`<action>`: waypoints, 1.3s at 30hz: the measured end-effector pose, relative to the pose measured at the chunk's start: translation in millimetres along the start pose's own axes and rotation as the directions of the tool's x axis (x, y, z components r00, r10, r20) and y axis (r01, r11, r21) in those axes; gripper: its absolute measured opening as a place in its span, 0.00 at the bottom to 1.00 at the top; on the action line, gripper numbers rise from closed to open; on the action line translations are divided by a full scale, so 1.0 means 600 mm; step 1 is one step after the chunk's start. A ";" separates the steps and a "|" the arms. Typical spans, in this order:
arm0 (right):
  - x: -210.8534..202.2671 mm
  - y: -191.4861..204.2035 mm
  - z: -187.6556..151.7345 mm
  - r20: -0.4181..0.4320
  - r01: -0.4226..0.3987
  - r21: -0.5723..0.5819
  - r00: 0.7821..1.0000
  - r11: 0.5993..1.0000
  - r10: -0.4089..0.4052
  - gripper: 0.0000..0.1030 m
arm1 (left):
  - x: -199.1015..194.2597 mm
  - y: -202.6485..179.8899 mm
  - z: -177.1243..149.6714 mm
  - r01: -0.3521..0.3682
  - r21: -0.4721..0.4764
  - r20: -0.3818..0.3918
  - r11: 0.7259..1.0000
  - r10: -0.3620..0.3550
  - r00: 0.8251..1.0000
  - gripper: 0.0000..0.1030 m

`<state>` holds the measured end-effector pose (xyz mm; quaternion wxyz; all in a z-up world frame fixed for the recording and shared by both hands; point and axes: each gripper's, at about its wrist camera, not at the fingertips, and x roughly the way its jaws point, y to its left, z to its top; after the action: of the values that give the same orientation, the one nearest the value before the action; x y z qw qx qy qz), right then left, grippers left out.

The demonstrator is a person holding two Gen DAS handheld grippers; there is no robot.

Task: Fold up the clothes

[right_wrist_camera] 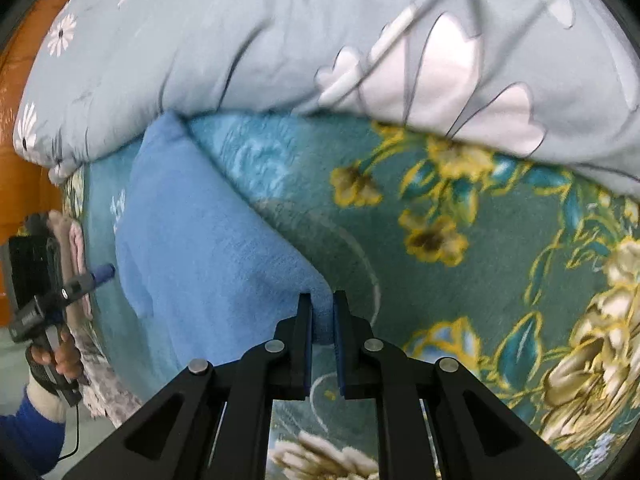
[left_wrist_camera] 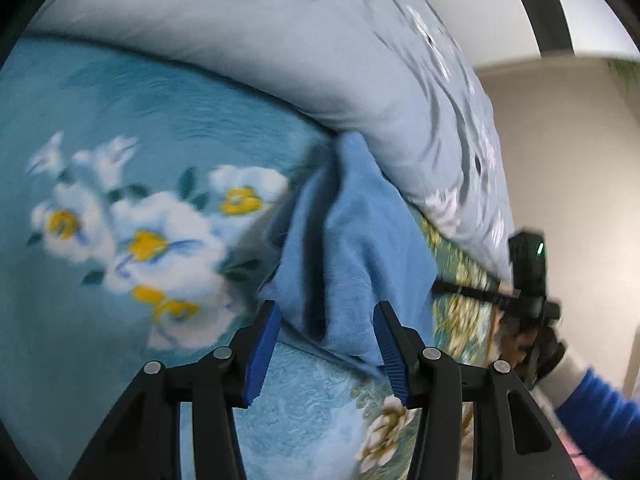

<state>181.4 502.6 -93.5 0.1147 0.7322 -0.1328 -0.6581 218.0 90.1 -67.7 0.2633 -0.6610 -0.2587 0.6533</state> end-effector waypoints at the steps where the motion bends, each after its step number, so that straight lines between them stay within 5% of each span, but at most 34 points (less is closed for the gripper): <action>1: -0.004 0.001 0.002 0.011 0.005 -0.005 1.000 1.000 -0.005 0.09 | 0.009 -0.005 0.003 -0.001 0.017 -0.017 1.000 0.001 1.000 0.52; 9: -0.012 0.012 -0.013 0.051 0.032 -0.019 0.998 0.999 -0.031 0.11 | 0.062 -0.020 -0.002 0.034 0.071 -0.130 0.997 -0.025 0.991 0.53; 16: -0.048 -0.008 -0.081 0.167 -0.074 0.137 0.985 0.988 0.051 0.13 | 0.069 -0.004 -0.009 0.094 0.051 -0.158 0.994 -0.085 0.984 0.52; 19: -0.043 -0.003 -0.116 0.206 -0.195 0.227 0.967 0.954 0.149 0.27 | 0.064 0.002 -0.008 0.116 0.043 -0.164 0.992 -0.107 0.981 0.52; 24: 0.017 0.005 -0.167 0.236 -0.352 0.373 0.931 0.858 0.279 0.32 | 0.063 0.003 -0.006 0.129 0.034 -0.168 0.991 -0.122 0.978 0.51; 29: 0.035 0.012 -0.172 0.286 -0.426 0.459 0.902 0.780 0.324 0.27 | 0.060 -0.009 -0.002 0.143 0.067 -0.180 0.987 -0.129 0.975 0.34; 31: 0.036 0.018 -0.167 0.298 -0.434 0.465 0.898 0.772 0.325 0.07 | 0.059 -0.016 0.002 0.137 0.099 -0.188 0.986 -0.117 0.975 0.11; 36: -0.004 0.036 -0.156 0.374 -0.470 0.381 0.866 0.796 0.332 0.05 | 0.024 -0.034 0.019 0.173 0.202 -0.153 0.964 -0.143 0.978 0.06; 39: -0.015 0.042 -0.158 0.389 -0.461 0.351 0.863 0.815 0.321 0.05 | 0.009 -0.028 0.021 0.132 0.250 -0.129 0.959 -0.102 0.986 0.07</action>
<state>273.8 481.2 -66.4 0.0613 0.5819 -0.4414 -0.6803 205.5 106.3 -60.3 0.3995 -0.6412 -0.1946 0.6256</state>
